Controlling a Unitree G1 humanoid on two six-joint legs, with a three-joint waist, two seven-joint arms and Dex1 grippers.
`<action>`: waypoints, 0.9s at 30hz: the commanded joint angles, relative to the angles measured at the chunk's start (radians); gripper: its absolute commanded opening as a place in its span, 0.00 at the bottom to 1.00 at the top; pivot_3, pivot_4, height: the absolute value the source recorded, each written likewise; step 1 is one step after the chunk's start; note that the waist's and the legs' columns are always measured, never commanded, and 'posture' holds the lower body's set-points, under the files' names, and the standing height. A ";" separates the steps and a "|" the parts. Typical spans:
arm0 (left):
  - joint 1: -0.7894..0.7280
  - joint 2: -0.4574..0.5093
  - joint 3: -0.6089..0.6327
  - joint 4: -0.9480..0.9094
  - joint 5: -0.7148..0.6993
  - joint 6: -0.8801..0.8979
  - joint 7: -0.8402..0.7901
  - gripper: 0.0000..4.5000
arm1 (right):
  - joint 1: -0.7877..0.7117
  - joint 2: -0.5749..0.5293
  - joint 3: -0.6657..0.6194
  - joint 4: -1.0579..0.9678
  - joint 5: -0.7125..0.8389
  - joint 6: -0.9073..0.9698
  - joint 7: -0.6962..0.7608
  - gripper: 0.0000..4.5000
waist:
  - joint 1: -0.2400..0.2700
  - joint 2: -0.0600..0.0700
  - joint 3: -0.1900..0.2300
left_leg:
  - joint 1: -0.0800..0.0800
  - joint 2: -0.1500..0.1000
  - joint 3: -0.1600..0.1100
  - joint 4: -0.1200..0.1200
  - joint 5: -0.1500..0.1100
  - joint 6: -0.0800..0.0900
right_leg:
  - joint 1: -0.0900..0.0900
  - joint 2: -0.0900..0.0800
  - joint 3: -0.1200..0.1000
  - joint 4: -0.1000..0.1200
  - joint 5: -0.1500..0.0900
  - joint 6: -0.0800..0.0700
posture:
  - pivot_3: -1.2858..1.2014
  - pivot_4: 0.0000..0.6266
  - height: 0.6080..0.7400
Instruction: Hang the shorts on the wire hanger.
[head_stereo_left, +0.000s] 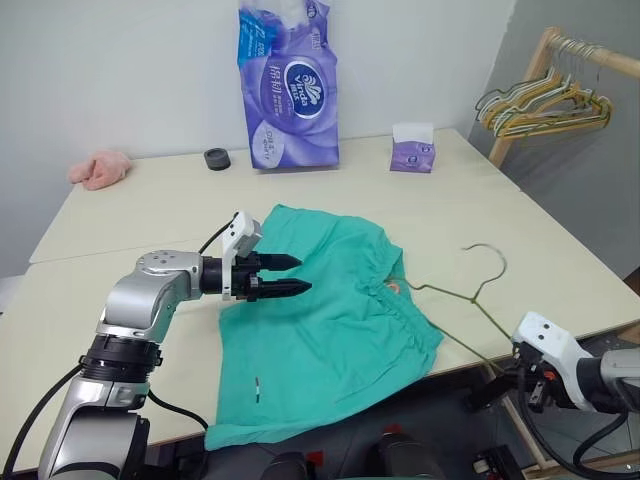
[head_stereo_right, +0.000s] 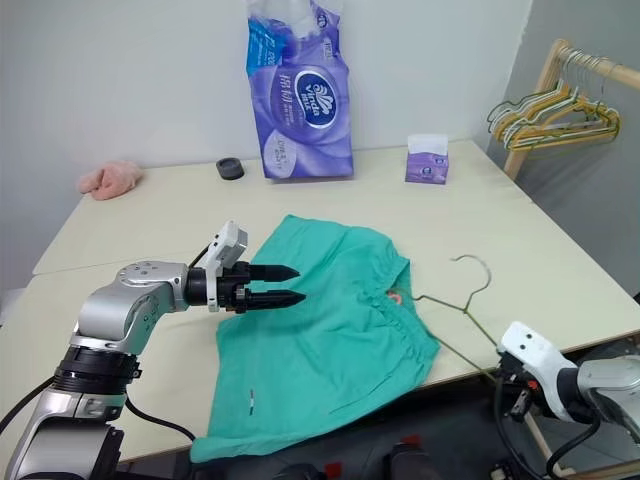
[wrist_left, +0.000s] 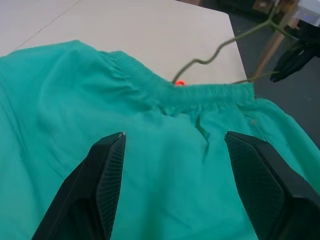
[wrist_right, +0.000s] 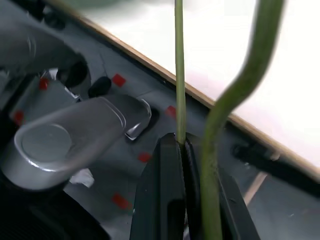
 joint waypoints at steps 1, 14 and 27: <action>-0.027 0.002 0.018 0.004 0.005 -0.033 0.012 0.74 | -0.020 -0.061 0.084 -0.029 -0.099 -0.086 -0.018 0.00 | 0.000 0.000 0.000 | 0.000 0.000 0.000 0.000 0.000 0.000 | 0.000 0.000 0.000 0.000 0.000 0.000 | 0.45 0.07 1.00; -0.047 -0.015 0.011 0.049 0.024 -0.090 0.031 0.74 | -0.197 0.098 0.004 0.176 0.064 0.104 0.017 0.00 | 0.000 -0.001 0.001 | 0.000 0.000 0.000 0.000 0.000 0.000 | 0.000 0.000 0.000 0.000 0.000 0.000 | 0.45 0.07 1.00; -0.043 -0.021 0.010 0.043 0.023 -0.093 0.041 0.74 | -0.306 0.106 0.118 0.282 0.147 0.182 0.066 0.00 | 0.000 -0.001 0.001 | 0.000 0.000 0.000 0.000 0.000 0.000 | 0.000 -0.001 0.000 0.000 0.000 0.000 | 0.45 0.08 1.00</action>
